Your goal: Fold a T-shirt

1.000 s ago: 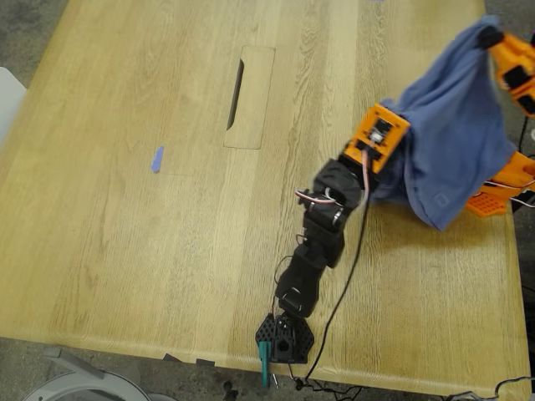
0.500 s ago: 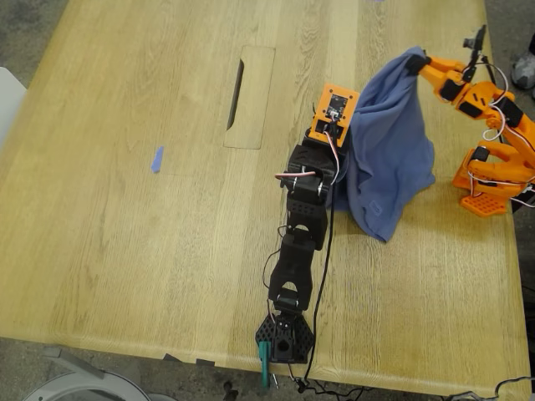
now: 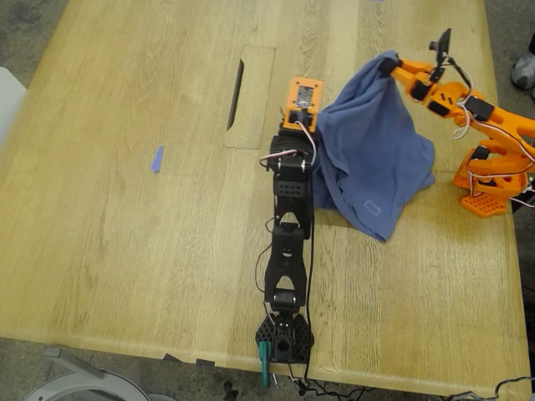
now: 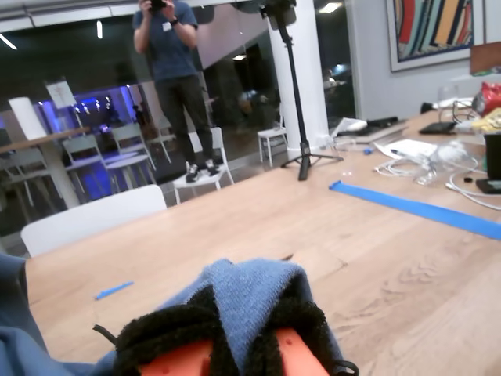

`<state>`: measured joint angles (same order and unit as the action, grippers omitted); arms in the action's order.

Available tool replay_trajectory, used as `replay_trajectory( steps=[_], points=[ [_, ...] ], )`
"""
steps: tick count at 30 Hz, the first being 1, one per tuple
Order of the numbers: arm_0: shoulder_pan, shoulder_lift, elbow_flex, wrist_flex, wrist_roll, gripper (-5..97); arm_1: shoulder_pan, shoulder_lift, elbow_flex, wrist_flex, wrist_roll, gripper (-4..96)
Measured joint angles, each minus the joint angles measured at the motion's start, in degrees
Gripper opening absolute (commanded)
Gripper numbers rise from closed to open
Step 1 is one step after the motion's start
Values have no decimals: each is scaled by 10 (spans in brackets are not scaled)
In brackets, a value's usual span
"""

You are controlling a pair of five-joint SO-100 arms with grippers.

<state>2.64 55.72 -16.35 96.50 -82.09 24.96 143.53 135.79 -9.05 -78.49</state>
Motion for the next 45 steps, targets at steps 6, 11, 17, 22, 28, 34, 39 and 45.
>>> replay_trajectory(
  steps=[6, 11, 17, 22, 28, 34, 39, 45],
  points=[
    [-48, -39, 0, -18, 4, -3, 10, -95, -25, -47, 0, 8],
    [-76, -79, 0, -76, 4, -3, 15, -181, -66, -105, 0, 8],
    [-105, -126, 0, -142, 4, -3, 18, -289, -128, -149, 0, 8],
    [-129, -154, 0, -182, 9, -3, 30, -377, -200, -155, 0, 8],
    [-148, -184, 0, -227, 9, -3, 35, -446, -266, -149, 0, 9],
    [-159, -221, 0, -284, 9, -3, 36, -515, -320, -166, 4, 9],
    [-168, -243, 0, -330, 9, -3, 47, -580, -375, -184, 6, 10],
    [-176, -248, 0, -353, 9, -3, 55, -630, -439, -178, 6, 11]
  ],
)
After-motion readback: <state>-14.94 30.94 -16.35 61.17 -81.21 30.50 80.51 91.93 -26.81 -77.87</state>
